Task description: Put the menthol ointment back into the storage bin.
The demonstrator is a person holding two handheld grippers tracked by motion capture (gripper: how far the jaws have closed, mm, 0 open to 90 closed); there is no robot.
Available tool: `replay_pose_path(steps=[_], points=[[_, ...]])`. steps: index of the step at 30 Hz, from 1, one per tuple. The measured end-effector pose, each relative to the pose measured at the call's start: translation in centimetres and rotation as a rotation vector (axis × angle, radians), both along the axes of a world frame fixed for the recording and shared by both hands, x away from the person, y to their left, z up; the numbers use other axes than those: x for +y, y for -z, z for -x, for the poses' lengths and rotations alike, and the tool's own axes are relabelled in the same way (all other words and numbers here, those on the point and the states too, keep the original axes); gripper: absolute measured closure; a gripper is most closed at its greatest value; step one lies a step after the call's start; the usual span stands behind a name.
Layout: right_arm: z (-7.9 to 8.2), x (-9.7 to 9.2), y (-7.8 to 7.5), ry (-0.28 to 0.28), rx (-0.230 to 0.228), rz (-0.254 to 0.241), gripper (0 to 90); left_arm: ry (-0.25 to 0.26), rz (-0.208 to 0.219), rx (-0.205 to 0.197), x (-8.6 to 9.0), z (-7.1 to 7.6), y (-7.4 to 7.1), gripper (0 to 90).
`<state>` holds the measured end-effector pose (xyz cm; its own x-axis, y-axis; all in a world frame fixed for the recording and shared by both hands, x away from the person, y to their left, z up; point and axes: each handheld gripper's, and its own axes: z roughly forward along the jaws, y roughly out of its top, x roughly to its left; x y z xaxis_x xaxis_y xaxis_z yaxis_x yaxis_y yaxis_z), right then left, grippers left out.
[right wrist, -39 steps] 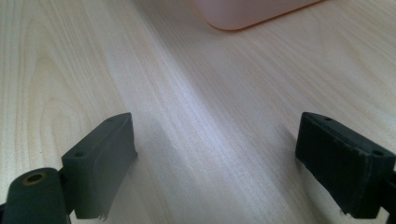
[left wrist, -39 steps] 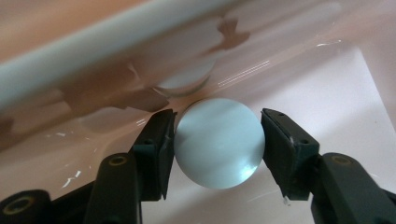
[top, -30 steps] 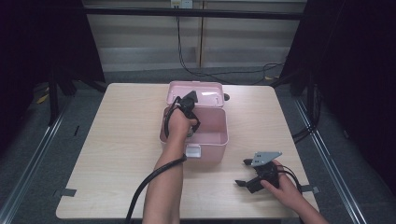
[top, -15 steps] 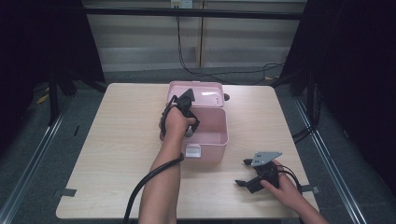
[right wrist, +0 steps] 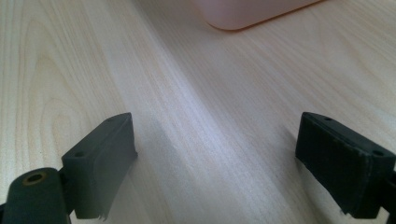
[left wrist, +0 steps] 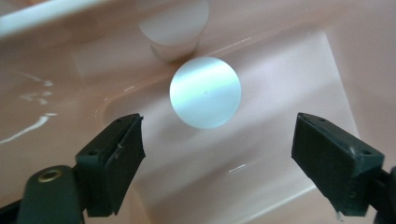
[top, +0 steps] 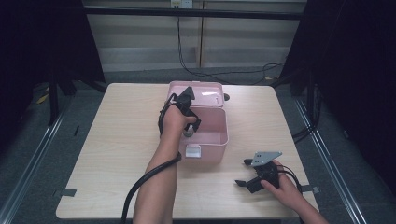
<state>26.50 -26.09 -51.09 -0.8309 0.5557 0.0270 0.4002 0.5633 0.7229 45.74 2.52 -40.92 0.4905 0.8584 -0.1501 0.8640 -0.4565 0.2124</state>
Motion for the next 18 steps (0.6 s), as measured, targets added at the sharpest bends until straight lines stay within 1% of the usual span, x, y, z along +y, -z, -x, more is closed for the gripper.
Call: replay_pose_path(steps=[1, 4, 8, 9, 11, 12, 13, 15, 16, 18], points=[[0.0, 0.0, 0.0, 0.000, 0.000, 0.000, 11.5, 0.005, 0.003, 0.003, 0.0, 0.0, -0.1, 17.0], [0.0, 0.0, 0.0, 0.000, -0.001, 0.001, 11.5, 0.004, 0.002, -0.008, 0.0, 0.1, -0.3, 16.7], [0.0, 0.0, 0.0, -0.001, -0.001, 0.001, 11.5, 0.008, 0.015, -0.013, 0.0, 0.3, -0.7, 16.3], [0.0, 0.0, 0.0, -0.001, -0.001, 0.001, 11.4, 0.020, 0.014, -0.014, 0.0, 0.3, -0.9, 16.4], [0.0, 0.0, 0.0, -0.001, -0.001, 0.001, 11.5, 0.021, 0.020, -0.016, 0.1, 0.4, -1.2, 16.4], [0.0, 0.0, 0.0, -0.001, -0.001, 0.000, 11.5, 0.013, 0.024, -0.018, 0.0, 0.6, -1.3, 16.4], [0.0, 0.0, 0.0, 0.000, -0.001, 0.001, 11.5, 0.019, 0.024, -0.012, 0.1, 0.6, -1.5, 16.4], [0.0, 0.0, 0.0, -0.001, -0.001, 0.001, 11.5, 0.026, 0.028, -0.021, 0.2, 0.7, -1.9, 16.4], [0.0, 0.0, 0.0, -0.001, -0.001, 0.001, 11.5, 0.022, 0.033, -0.025, 0.2, 0.8, -2.2, 16.4], [0.0, 0.0, 0.0, 0.000, -0.001, 0.001, 11.5, 0.027, 0.031, -0.028, 0.2, 0.8, -2.6, 16.4]])
